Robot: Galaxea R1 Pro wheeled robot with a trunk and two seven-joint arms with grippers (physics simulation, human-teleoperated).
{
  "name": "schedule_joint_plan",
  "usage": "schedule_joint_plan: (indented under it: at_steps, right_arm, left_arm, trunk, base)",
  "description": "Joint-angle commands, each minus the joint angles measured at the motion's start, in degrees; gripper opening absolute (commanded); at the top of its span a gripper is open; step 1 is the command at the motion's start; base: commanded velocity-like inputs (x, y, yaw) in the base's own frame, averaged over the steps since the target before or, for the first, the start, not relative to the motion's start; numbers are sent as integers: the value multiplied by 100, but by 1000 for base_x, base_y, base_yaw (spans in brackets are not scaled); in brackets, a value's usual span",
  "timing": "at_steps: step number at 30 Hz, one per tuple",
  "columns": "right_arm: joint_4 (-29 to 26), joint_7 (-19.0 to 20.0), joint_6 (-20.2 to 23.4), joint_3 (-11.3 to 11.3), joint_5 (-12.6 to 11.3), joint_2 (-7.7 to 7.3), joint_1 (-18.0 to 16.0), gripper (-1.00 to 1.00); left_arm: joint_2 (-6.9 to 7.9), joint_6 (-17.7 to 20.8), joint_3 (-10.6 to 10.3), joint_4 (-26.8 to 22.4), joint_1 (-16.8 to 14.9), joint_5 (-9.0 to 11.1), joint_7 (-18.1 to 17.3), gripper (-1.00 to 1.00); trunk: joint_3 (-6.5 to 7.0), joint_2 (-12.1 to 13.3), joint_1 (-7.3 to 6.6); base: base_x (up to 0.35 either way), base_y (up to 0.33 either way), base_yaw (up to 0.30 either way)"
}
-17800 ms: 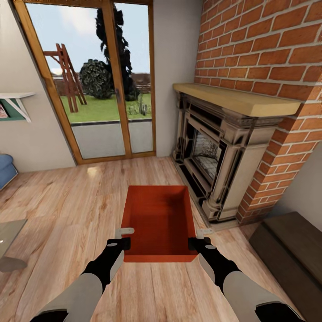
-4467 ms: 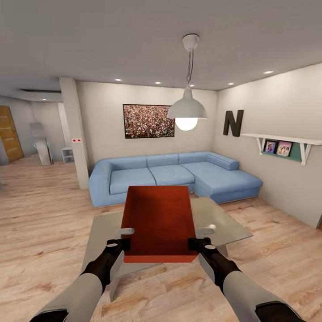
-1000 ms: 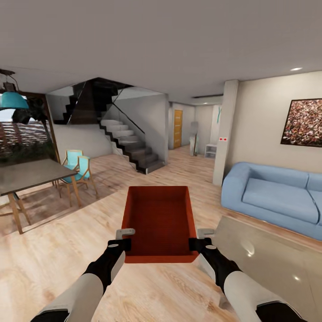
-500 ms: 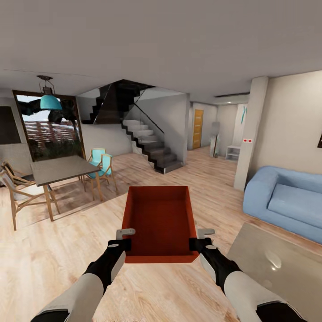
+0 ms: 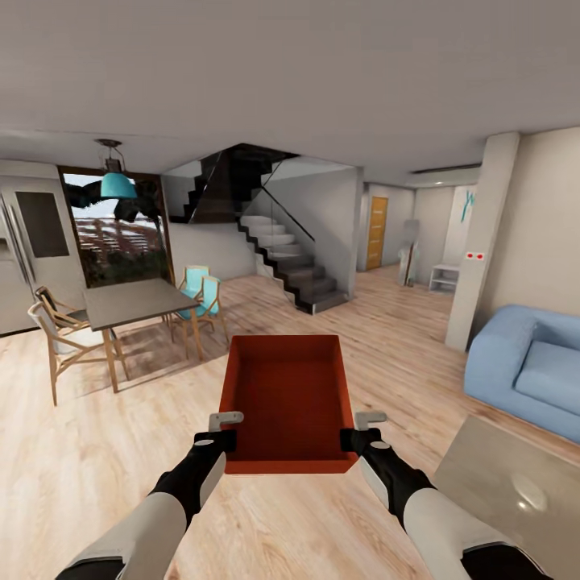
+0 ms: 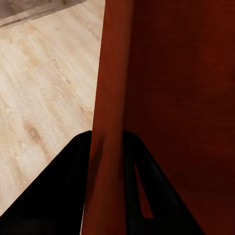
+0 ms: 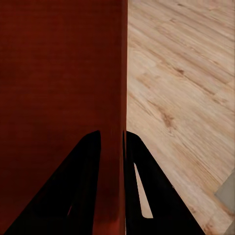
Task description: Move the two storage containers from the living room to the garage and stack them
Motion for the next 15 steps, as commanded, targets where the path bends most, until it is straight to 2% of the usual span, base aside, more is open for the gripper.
schedule_joint_plan:
  at_steps: [1, 15]
  right_arm:
    - [0, -4, 31, -16, -58, 70, 6, -100]
    - [2, -1, 47, -16, -58, 73, 6, -100]
  left_arm:
    - [-15, 49, 165, -223, -3, -166, 258, -100]
    - [-10, 51, 165, -223, -3, -166, 201, -100]
  trunk:
    - [-3, -4, 5]
    - [-3, -4, 5]
  base:
    - [314, 0, 3]
    - [321, 0, 0]
